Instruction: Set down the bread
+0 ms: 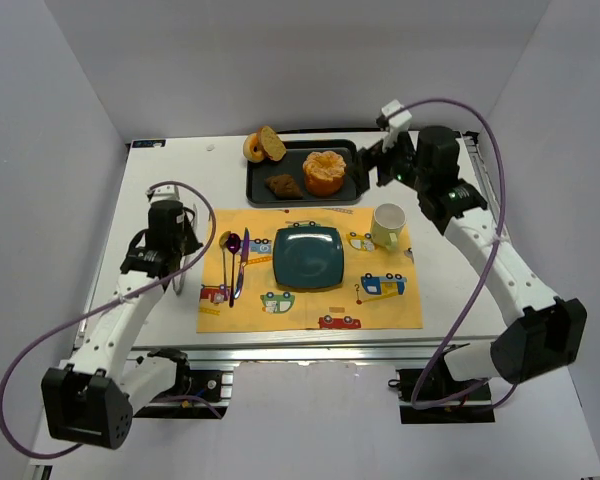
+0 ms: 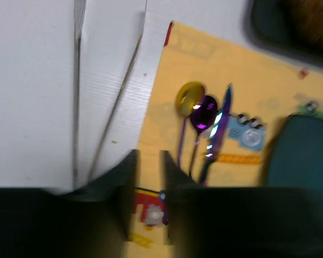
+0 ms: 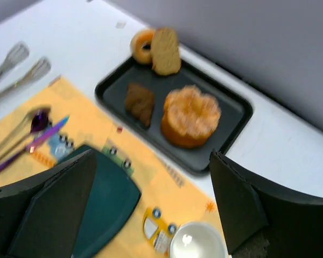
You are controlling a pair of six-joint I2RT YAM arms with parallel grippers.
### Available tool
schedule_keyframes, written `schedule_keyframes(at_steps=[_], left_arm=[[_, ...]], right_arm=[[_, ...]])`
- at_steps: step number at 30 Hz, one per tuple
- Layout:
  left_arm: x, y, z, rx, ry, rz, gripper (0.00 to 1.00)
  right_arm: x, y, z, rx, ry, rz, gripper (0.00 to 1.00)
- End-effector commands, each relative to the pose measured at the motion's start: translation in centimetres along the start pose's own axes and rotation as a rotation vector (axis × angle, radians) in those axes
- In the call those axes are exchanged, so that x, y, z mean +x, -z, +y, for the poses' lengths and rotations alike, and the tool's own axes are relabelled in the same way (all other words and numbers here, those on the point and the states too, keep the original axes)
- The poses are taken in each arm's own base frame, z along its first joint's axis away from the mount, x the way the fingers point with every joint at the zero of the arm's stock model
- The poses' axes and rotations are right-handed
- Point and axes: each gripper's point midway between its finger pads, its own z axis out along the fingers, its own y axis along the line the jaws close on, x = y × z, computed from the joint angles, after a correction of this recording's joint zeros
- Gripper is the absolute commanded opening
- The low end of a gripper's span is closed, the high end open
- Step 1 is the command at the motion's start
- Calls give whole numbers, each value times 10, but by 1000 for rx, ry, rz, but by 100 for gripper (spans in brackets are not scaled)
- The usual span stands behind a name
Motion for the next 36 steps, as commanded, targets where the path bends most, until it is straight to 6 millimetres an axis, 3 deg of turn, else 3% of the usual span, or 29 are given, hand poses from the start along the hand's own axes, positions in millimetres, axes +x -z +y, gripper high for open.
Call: schedule_keyframes(at_steps=[1, 2, 3, 5, 6, 7, 8, 10, 12, 13, 15, 16, 27, 34, 36], left_arm=[[1, -8, 1, 46, -71, 64, 20], [1, -13, 10, 36, -60, 79, 9], [7, -18, 10, 59, -61, 119, 3], [8, -23, 24, 36, -73, 143, 2], [11, -26, 27, 27, -110, 173, 13], [14, -27, 32, 4, -127, 190, 33], [15, -29, 37, -25, -143, 203, 68], [23, -35, 46, -56, -207, 252, 78], [30, -40, 52, -77, -246, 277, 82], [34, -45, 57, -87, -289, 295, 82], [44, -51, 61, -88, -330, 314, 83], [46, -56, 62, -73, -376, 312, 83], [66, -98, 80, -30, -430, 347, 83], [121, -121, 78, 98, -352, 483, 74], [123, -123, 77, 110, -330, 480, 70]], right_arm=[[46, 14, 20, -104, 4, 55, 89], [48, 22, 29, -179, 84, 31, 89], [47, 44, 52, -366, 333, -33, 86], [63, 60, 74, -484, 458, -81, 82], [66, 62, 78, -502, 456, -88, 72], [72, 64, 83, -530, 437, -78, 68], [76, 67, 88, -563, 419, -69, 64], [89, 72, 99, -637, 327, -22, 58], [94, 75, 103, -663, 294, -10, 63], [93, 74, 103, -656, 283, -15, 66], [92, 75, 101, -637, 282, -15, 86], [90, 74, 100, -631, 287, -17, 89], [100, 79, 94, -593, 266, 3, 89], [99, 81, 86, -563, 263, 3, 89], [100, 82, 86, -560, 262, 3, 89]])
